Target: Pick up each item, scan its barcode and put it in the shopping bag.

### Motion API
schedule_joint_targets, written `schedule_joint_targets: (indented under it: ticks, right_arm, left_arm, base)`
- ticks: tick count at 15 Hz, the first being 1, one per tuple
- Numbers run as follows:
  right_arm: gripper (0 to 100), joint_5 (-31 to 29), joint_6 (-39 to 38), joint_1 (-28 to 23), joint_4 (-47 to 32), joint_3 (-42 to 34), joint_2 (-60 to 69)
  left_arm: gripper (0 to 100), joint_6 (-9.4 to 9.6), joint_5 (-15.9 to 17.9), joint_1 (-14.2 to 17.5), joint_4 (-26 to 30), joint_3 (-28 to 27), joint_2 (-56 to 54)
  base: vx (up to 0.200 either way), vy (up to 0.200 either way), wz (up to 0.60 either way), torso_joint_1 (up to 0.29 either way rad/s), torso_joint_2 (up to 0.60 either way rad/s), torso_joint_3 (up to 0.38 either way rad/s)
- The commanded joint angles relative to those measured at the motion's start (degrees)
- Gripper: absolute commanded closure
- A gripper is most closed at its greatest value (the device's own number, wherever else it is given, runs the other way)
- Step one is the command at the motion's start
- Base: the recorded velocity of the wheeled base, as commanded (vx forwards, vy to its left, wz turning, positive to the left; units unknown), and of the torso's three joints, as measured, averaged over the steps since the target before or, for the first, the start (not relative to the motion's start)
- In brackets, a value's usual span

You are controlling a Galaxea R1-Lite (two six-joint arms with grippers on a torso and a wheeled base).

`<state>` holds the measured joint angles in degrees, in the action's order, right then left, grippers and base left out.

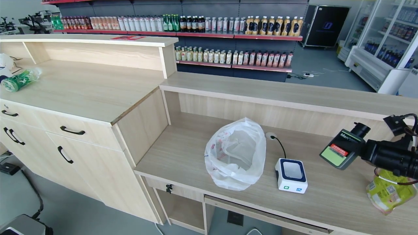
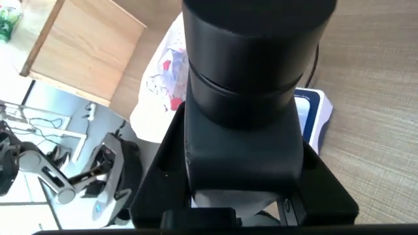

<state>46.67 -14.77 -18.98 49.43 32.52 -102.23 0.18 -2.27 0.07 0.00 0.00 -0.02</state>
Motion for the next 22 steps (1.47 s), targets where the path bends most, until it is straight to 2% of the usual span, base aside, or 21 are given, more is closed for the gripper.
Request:
schedule_joint_targets:
  ticks: [1, 4, 7, 10, 22]
  right_arm:
    - [100, 1.1, 4.0, -0.7, 0.8, -0.3, -5.3]
    - [100, 4.8, 12.6, -4.9, 0.1, -2.3, -7.5]
    - [100, 10.4, 15.5, -9.0, -1.5, -2.6, -7.4]
    - [100, 12.3, 22.5, -9.9, -5.1, -2.4, -9.0]
    - [100, 12.5, 25.4, -8.8, -5.3, -0.4, -12.5]
  left_arm:
    - [0, -0.01, 0.0, 0.0, 0.0, 0.0, 0.0]
    - [0, -0.01, 0.0, 0.0, 0.0, 0.0, 0.0]
    - [0, -0.01, 0.0, 0.0, 0.0, 0.0, 0.0]
    - [0, -0.01, 0.0, 0.0, 0.0, 0.0, 0.0]
    - [0, -0.01, 0.0, 0.0, 0.0, 0.0, 0.0]
  base:
    - [0.0, 0.0, 0.0, 0.0, 0.0, 0.0]
    - [0.0, 0.0, 0.0, 0.0, 0.0, 0.0]
    - [0.0, 0.0, 0.0, 0.0, 0.0, 0.0]
    - [0.0, 0.0, 0.0, 0.0, 0.0, 0.0]
    - [0.0, 0.0, 0.0, 0.0, 0.0, 0.0]
